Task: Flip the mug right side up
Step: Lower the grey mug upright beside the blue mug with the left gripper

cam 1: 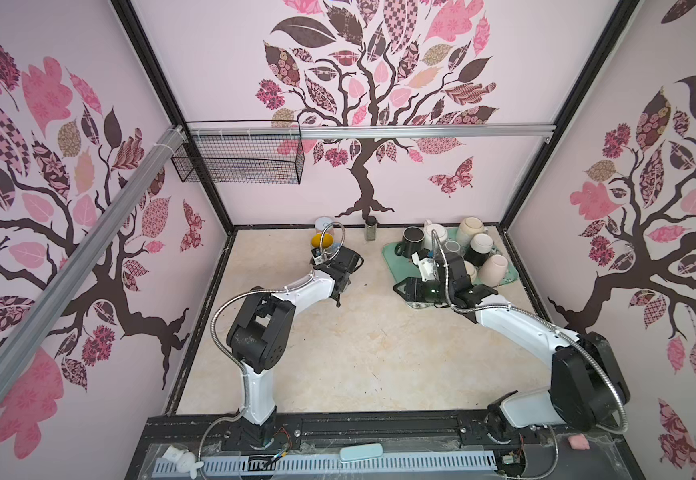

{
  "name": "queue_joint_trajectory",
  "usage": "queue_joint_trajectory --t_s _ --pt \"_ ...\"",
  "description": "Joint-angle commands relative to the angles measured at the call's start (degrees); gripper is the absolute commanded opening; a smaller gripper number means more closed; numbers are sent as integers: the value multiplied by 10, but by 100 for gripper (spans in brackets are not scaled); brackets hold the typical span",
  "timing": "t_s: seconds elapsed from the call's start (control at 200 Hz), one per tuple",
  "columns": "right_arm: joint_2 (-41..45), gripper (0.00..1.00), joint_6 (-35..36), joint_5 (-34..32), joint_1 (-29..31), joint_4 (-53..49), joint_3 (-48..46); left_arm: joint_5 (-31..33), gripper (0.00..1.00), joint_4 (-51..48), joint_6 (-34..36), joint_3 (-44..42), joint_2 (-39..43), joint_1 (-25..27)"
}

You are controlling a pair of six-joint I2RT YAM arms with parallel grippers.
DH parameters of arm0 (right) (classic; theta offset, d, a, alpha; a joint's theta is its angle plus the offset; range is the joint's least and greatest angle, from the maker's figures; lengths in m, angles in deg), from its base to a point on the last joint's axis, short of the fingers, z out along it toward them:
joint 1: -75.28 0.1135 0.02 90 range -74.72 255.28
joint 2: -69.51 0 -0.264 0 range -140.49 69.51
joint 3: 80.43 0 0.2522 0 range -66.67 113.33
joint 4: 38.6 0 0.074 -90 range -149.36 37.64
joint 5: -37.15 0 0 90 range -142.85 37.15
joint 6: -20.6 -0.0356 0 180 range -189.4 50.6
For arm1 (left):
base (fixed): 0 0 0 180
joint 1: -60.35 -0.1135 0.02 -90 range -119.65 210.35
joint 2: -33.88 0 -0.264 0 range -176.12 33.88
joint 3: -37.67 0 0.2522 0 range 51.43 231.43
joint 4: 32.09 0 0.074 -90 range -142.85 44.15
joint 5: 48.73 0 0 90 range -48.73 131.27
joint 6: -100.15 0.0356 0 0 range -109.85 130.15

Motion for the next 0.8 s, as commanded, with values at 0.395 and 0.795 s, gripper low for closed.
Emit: queue_joint_trajectory --t_s 0.395,0.795 --pt "2 52 18 -14 4 -18 13 -54 44 13 27 17 64 -13" --pt "-25 52 14 -6 4 -16 26 -207 30 51 96 -169 258 -141"
